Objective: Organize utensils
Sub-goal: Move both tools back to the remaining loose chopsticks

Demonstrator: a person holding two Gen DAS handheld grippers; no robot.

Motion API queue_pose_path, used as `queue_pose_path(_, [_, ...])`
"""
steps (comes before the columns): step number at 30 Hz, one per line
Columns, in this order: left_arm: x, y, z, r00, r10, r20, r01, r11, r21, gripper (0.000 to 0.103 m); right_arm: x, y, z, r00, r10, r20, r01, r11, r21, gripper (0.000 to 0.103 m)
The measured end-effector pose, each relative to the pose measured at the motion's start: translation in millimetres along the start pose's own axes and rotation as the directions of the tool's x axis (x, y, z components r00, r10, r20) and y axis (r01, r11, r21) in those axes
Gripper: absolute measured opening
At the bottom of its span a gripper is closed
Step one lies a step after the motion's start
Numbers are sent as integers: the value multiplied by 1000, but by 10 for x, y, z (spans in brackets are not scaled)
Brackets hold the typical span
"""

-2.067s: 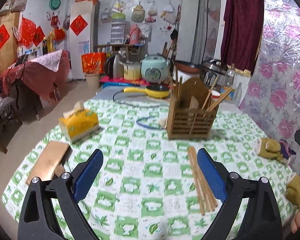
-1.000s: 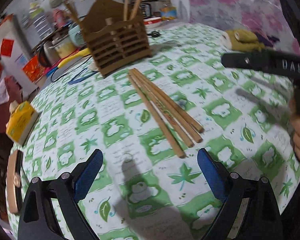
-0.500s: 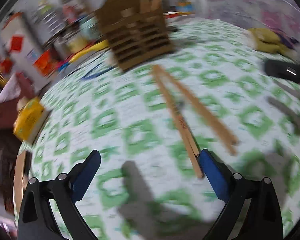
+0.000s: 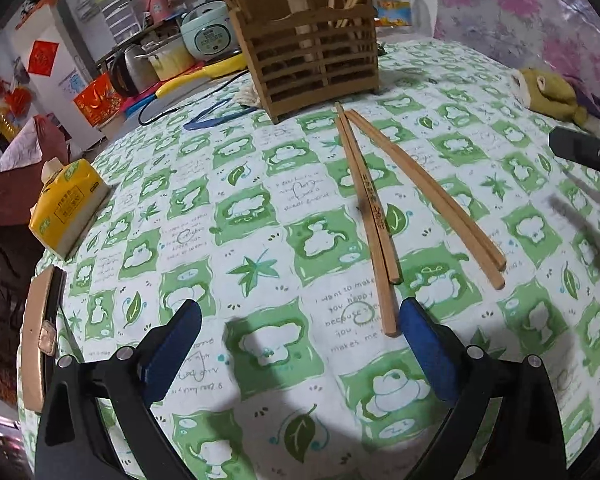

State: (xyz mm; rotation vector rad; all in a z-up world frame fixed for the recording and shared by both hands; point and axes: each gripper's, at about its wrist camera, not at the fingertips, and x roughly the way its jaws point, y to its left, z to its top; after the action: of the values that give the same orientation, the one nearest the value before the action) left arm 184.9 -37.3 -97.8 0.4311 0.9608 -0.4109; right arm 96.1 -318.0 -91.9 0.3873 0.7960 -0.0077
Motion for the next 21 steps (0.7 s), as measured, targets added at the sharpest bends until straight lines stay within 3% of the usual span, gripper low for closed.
queue_pose_path(4, [62, 100, 35, 999, 45, -9, -45, 999, -26, 99, 0, -12, -3, 1000, 2, -3, -2, 1000, 2, 84])
queue_pose_path(6, [131, 291, 58, 997, 70, -38, -73, 991, -110, 99, -4, -13, -5, 1000, 1, -1, -1, 1000, -1, 84])
queue_pose_path(10, [177, 528, 41, 998, -4, -63, -10, 974, -226, 98, 2, 18, -7, 1000, 7, -9, -7, 1000, -24, 84])
queue_pose_path(14, [196, 492, 57, 997, -7, -72, -9, 978, -210, 98, 89, 259, -64, 997, 1, -80, -15, 986, -167, 84])
queue_pose_path(18, [220, 497, 56, 997, -28, -78, 9, 973, -229, 98, 203, 636, -216, 987, -39, -154, -20, 929, -368, 84])
queue_pose_path(21, [239, 548, 46, 995, -58, -82, 35, 966, -255, 98, 227, 904, -397, 984, -97, -149, 5, 852, -523, 84])
